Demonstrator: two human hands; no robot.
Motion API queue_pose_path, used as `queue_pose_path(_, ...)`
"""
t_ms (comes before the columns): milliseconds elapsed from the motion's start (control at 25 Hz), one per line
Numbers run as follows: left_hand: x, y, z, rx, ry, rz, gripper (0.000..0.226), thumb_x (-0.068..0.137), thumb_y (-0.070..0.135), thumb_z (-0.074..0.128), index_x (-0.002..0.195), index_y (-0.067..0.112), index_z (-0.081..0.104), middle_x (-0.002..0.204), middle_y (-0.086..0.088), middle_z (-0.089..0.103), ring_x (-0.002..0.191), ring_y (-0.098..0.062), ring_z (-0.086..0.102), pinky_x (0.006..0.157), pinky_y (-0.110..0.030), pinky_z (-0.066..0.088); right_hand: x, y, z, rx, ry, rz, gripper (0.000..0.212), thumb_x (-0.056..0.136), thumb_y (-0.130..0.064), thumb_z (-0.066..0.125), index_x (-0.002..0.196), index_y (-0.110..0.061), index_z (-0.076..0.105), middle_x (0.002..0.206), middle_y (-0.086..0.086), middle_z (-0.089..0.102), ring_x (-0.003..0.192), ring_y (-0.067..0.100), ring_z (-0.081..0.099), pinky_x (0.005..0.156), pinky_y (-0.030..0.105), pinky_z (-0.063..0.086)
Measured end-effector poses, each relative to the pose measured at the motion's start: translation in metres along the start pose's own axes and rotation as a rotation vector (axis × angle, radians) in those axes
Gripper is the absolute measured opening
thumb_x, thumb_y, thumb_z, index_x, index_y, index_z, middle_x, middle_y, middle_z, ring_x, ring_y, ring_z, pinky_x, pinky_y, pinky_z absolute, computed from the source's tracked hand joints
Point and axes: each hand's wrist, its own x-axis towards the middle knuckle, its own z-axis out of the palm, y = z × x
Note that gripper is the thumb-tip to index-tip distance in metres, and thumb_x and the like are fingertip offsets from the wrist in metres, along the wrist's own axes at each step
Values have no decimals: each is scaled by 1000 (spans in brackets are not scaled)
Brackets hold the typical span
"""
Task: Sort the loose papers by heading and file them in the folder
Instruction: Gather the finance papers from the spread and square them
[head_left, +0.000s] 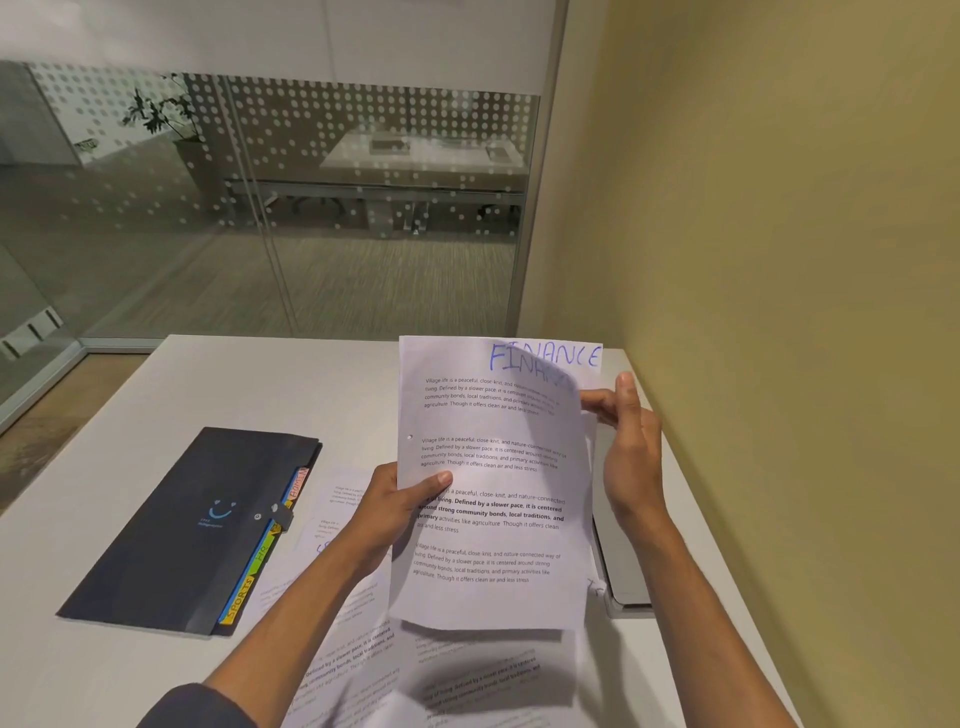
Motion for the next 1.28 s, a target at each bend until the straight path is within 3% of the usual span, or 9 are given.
queue_pose_path(160,-1,-1,0,-7,3,0,24,89,10,63,113,6,66,103,-12,74,94,-29,71,75,-32,58,-6,-4,0,-51,-85,-4,37,103,-26,49,78,-22,76,79,8,74,76,10,64,78,13,43)
queue_pose_path(280,-1,-2,0,2,3,4,23,89,10,63,112,7,67,102,-11,74,94,-28,71,74,-29,58,-8,-6,2,-143,-55,-58,10,89,-17,70,98,-21,71,75,-8,73,84,1,67,78,20,45)
queue_pose_path(480,-2,-4,1,19,-1,2,24,90,11,63,113,7,67,103,-11,74,95,-29,71,79,-34,58,4,5,3,-582,201,-76,80,71,-51,79,139,-26,46,131,-10,56,118,18,53,93,48,49)
queue_pose_path(560,-3,-4,0,20,-9,7,25,89,12,63,114,6,67,104,-11,74,96,-28,71,79,-33,58,9,10,4,-625,165,21,78,72,-60,71,138,-26,48,129,-8,59,113,20,57,93,47,49)
queue_pose_path(720,-3,-2,-1,24,-8,7,27,89,13,64,114,7,66,104,-11,74,96,-28,71,79,-33,58,5,7,8,-482,261,-107,21,85,-40,69,96,-21,71,90,-12,73,83,13,68,72,38,54)
queue_pose_path(840,-3,-3,-3,15,-5,5,27,88,14,64,114,7,66,104,-11,74,96,-29,71,80,-35,58,0,9,10,-362,218,-157,20,86,-42,67,89,-23,72,88,-11,73,78,19,67,64,35,52)
queue_pose_path(960,-2,-4,-3,6,4,-6,28,89,14,63,116,5,66,106,-12,73,97,-30,70,84,-40,57,-10,0,12,-277,72,-281,5,89,-30,71,91,-26,69,95,-13,71,89,9,66,69,14,48)
queue_pose_path(1160,-1,-3,-4,-15,4,-15,29,90,12,63,118,5,65,109,-14,72,100,-31,69,89,-45,54,-20,7,11,-56,-264,-96,49,85,-53,61,119,-18,61,101,-7,72,87,7,70,67,18,53)
queue_pose_path(1280,0,-3,-7,-18,3,-8,29,90,12,63,118,4,65,109,-14,72,100,-32,69,89,-44,54,-12,30,5,91,-197,141,33,87,-25,74,116,-11,67,105,0,75,96,18,72,77,27,57)
